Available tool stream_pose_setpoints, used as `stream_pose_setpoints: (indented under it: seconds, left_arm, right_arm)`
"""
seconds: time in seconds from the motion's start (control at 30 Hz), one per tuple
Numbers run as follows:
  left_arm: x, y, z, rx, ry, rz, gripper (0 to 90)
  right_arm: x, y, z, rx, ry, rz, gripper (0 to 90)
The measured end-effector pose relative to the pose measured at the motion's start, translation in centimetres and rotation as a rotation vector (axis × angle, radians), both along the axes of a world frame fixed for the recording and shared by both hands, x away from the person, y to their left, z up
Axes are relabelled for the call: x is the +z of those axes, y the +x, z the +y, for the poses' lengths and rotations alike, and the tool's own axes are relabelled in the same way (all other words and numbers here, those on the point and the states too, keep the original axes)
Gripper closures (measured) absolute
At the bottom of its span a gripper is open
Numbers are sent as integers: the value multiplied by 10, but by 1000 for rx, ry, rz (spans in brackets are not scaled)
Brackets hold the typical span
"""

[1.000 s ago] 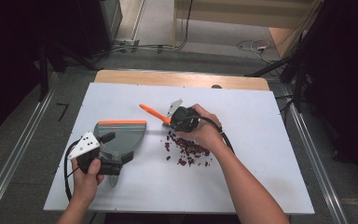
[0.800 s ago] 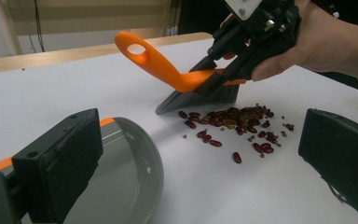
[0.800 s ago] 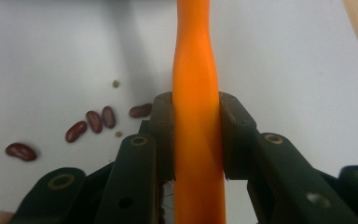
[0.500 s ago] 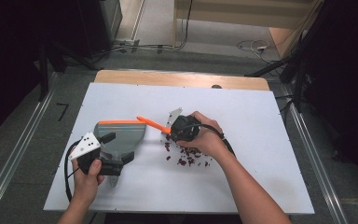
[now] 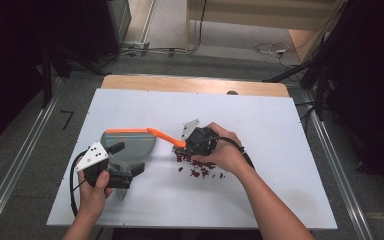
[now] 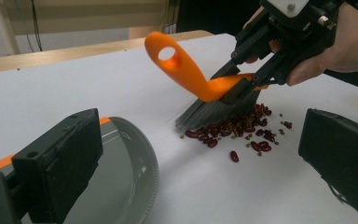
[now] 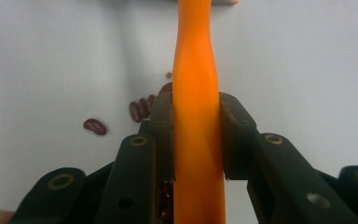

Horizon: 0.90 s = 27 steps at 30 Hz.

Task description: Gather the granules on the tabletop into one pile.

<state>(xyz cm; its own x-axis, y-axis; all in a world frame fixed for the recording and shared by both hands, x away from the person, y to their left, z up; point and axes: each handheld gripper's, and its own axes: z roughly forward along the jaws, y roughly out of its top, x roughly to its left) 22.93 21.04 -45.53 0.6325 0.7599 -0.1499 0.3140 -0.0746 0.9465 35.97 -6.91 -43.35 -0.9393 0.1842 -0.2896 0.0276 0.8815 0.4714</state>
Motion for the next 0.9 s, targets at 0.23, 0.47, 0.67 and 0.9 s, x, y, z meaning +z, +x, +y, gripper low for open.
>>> stream_pose_setpoints:
  seconds: [0.23,0.47,0.67,0.9]
  left_arm:
    - [0,0,3,8,-5,0,0]
    - [1,0,2,7,-3,-2,0]
    - [1,0,3,7,-4,-4,0]
    - [1,1,3,7,-5,-3,0]
  right_arm:
    - [26,-7,-7,-102,121,34,691]
    - [32,-25,4,-221,178,259,690]
    - [13,-28,18,-307,194,371,691]
    - [-14,2,17,-445,296,523,691]
